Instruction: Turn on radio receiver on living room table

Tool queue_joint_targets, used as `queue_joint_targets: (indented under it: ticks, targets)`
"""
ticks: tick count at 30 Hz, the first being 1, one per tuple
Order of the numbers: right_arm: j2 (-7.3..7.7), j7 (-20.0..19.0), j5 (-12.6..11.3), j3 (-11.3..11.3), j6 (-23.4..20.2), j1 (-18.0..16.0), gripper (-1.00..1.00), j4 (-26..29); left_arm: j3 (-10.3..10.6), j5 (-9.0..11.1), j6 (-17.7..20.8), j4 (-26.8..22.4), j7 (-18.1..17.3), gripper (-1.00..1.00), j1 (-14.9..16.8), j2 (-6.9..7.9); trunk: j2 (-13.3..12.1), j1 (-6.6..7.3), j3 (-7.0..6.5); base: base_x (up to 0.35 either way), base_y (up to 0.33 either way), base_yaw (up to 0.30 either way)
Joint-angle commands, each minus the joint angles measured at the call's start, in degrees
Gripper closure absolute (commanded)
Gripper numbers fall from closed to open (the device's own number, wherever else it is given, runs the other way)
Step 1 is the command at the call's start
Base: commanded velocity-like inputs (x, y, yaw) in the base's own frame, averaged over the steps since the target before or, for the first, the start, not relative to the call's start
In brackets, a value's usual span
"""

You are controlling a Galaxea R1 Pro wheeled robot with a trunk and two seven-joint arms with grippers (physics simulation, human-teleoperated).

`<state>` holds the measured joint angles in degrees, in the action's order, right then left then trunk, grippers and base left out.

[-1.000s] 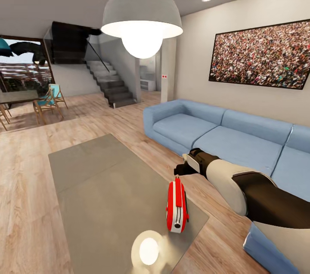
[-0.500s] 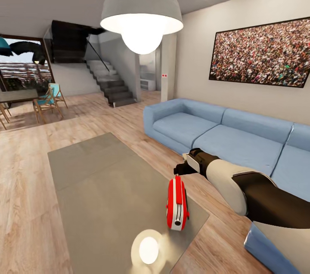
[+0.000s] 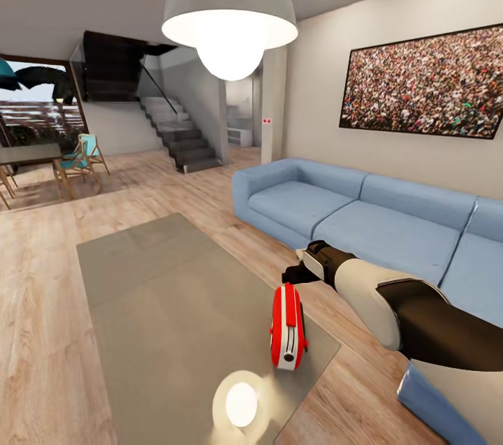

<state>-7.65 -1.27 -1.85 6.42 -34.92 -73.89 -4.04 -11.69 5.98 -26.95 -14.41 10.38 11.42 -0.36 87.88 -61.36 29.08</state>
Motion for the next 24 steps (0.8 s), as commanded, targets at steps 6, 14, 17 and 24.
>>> queue_joint_targets:
  ticks: [6, 14, 17, 24]
  targets:
    - [0.0, 0.0, 0.0, 0.1, 0.0, 0.0, -1.0, 0.0, 0.0, 0.0, 0.0, 0.0, 0.0, -1.0, 0.0, 0.01, 1.6, -0.89, 0.72, 0.0, 0.0, 0.0]
    - [0.04, 0.1, 0.3, 0.3, 0.0, 0.0, -1.0, 0.0, 0.3, -0.1, 0.0, -0.1, 0.0, -1.0, 0.0, -0.24, 1.6, -0.89, 0.72, 0.0, 0.0, 0.0]
    - [0.04, 0.2, 0.4, 0.4, 0.0, 0.0, -1.0, 0.0, 0.3, -0.1, 0.0, -0.1, 0.0, -1.0, 0.0, -0.25, 1.6, -0.89, 0.72, 0.0, 0.0, 0.0]
    - [0.06, 0.1, 0.2, 0.2, 0.0, 0.0, -1.0, 0.0, 0.3, -0.2, 0.0, -0.1, 0.0, -1.0, 0.0, -0.26, 1.6, -0.89, 0.72, 0.0, 0.0, 0.0]
